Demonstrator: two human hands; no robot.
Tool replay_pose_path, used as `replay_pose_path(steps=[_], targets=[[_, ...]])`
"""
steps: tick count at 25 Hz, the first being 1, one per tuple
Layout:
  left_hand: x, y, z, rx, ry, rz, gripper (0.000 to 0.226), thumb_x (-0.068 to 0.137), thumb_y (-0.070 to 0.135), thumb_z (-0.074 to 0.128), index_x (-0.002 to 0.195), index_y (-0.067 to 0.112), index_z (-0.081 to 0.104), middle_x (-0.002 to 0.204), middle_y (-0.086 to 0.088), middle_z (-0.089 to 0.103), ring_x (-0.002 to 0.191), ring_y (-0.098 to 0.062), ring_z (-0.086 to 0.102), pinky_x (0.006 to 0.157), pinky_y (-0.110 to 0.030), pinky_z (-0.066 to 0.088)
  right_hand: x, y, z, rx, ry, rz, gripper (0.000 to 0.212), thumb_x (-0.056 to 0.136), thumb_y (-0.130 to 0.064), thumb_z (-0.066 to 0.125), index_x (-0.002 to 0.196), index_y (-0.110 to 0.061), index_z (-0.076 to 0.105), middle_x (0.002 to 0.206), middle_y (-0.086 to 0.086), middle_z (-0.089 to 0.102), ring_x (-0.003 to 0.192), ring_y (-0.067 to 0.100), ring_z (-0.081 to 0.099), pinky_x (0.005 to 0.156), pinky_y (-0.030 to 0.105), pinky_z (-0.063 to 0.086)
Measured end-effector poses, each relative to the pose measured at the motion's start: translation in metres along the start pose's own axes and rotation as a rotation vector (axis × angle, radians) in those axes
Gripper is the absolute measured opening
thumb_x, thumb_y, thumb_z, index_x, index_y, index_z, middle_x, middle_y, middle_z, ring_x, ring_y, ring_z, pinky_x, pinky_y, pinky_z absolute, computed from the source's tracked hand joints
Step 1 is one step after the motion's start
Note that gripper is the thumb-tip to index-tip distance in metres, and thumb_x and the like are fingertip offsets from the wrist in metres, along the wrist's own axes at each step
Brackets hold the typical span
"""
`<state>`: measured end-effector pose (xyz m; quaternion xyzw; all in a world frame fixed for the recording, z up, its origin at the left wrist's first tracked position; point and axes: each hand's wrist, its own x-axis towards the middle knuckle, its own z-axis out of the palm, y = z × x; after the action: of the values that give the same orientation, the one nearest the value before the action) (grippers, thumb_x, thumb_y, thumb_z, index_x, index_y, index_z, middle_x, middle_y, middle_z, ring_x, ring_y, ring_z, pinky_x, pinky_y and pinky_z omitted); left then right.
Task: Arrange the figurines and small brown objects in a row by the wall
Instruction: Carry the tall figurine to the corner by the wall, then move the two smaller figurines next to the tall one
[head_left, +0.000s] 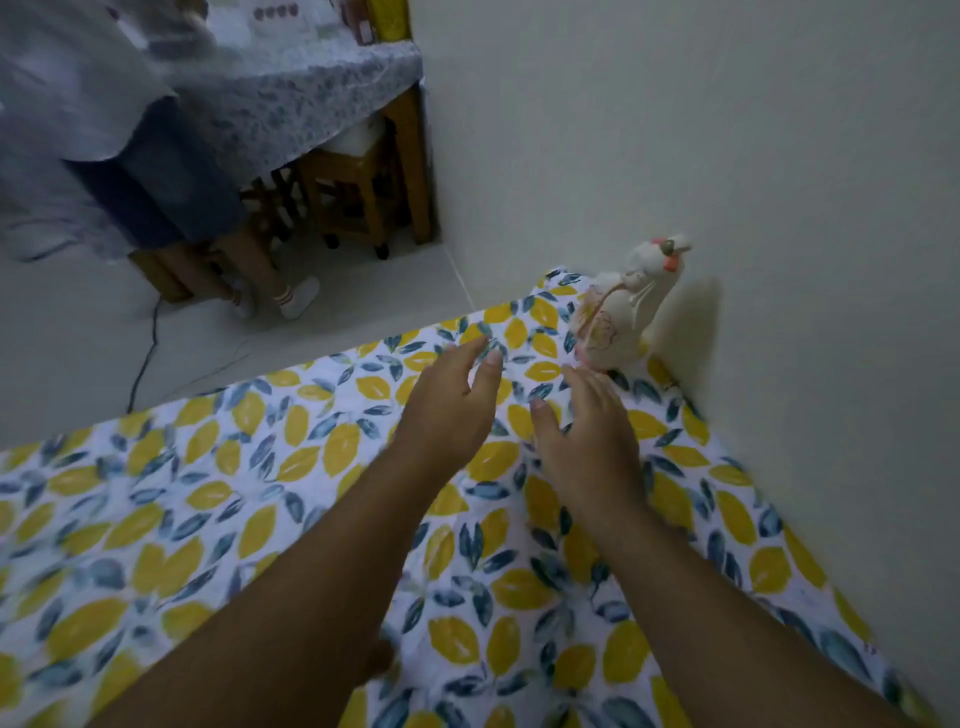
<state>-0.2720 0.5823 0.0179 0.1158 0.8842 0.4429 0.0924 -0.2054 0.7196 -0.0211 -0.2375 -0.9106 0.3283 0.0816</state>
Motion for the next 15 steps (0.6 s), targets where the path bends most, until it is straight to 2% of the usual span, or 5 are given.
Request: replay_pose_path(steps=[3, 5, 10, 13, 15], targets=[[-0.072, -0.044, -0.06, 0.194, 0.04, -0.034, 0.053, 0.104, 0.048, 0.035, 0.151, 0.023, 0.04, 0.158, 0.0, 0.038, 0.15, -0.017, 0.02, 0.121, -0.04, 0.012, -0.059, -0.053, 0.026, -0.122, -0.223, -0.163, 0.061, 0.101, -0.055, 0.039, 0.156, -0.028, 0.032, 0.167, -0.007, 0.022, 0.155, 0.014, 0.01, 0.125, 0.045, 0.009], [-0.119, -0.073, -0.097, 0.265, 0.092, -0.076, 0.052, 0.105, 0.044, 0.036, 0.151, 0.02, 0.04, 0.158, -0.002, 0.038, 0.151, -0.02, 0.018, 0.122, -0.041, 0.01, -0.098, -0.087, 0.047, -0.174, -0.301, -0.264, 0.06, 0.102, -0.053, 0.037, 0.157, -0.029, 0.029, 0.168, -0.008, 0.018, 0.155, 0.013, 0.006, 0.125, 0.044, 0.002], [-0.235, -0.137, -0.181, 0.392, 0.187, -0.197, 0.054, 0.106, 0.042, 0.035, 0.153, 0.015, 0.034, 0.16, -0.005, 0.033, 0.152, -0.024, 0.014, 0.123, -0.044, 0.009, -0.198, -0.162, 0.098, -0.283, -0.466, -0.466, 0.061, 0.104, -0.05, 0.033, 0.159, -0.026, 0.022, 0.169, -0.006, 0.014, 0.156, 0.014, 0.001, 0.125, 0.041, -0.002], [-0.288, -0.179, -0.217, 0.431, 0.243, -0.285, 0.056, 0.106, 0.044, 0.032, 0.155, 0.016, 0.031, 0.162, -0.004, 0.029, 0.152, -0.022, 0.011, 0.122, -0.043, 0.005, -0.251, -0.187, 0.131, -0.349, -0.54, -0.604, 0.062, 0.104, -0.05, 0.034, 0.159, -0.024, 0.022, 0.169, -0.001, 0.015, 0.156, 0.018, 0.003, 0.126, 0.043, 0.003], [-0.31, -0.207, -0.233, 0.431, 0.255, -0.371, 0.061, 0.104, 0.048, 0.031, 0.156, 0.017, 0.026, 0.164, -0.003, 0.023, 0.153, -0.021, 0.007, 0.123, -0.042, 0.003, -0.276, -0.196, 0.156, -0.371, -0.617, -0.622, 0.064, 0.104, -0.05, 0.036, 0.16, -0.025, 0.019, 0.17, -0.001, 0.011, 0.156, 0.019, 0.002, 0.126, 0.043, 0.006]])
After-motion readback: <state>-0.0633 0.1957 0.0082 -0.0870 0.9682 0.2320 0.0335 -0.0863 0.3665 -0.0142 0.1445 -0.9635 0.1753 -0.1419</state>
